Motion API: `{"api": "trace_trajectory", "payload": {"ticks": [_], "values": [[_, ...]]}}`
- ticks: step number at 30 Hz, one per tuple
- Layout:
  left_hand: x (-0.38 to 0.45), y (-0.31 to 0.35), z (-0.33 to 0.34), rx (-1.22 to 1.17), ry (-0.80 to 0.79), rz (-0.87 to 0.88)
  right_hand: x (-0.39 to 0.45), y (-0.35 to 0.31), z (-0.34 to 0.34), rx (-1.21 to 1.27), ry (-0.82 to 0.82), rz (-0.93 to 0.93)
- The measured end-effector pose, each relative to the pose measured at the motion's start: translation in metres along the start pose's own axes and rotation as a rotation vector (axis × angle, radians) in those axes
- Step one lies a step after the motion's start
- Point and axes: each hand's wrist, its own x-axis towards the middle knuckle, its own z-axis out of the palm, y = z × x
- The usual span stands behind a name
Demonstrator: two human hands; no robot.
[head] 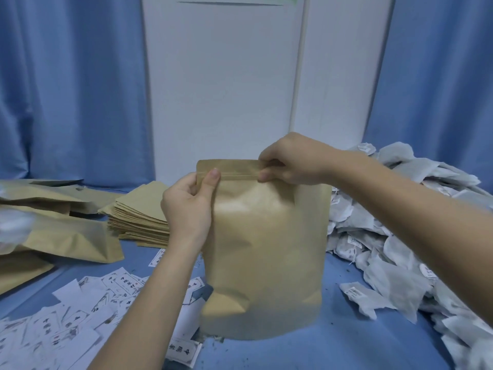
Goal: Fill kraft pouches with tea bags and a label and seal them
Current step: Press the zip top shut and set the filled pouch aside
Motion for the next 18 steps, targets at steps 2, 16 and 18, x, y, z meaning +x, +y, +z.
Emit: {"api": "trace_trajectory", "payload": {"ticks": [2,16,18], "values": [[0.001,-0.001,-0.003,-0.001,0.018,-0.003,-0.003,0.004,0.0,0.031,0.045,-0.014],[0.002,-0.01,-0.006,-0.071,0.039,-0.05,-0.031,0.04,0.022,0.056,0.041,0.157],[0.002,-0.01,-0.003,-0.075,0.036,-0.064,-0.034,0.042,0.026,-0.012,0.202,0.117]]}}
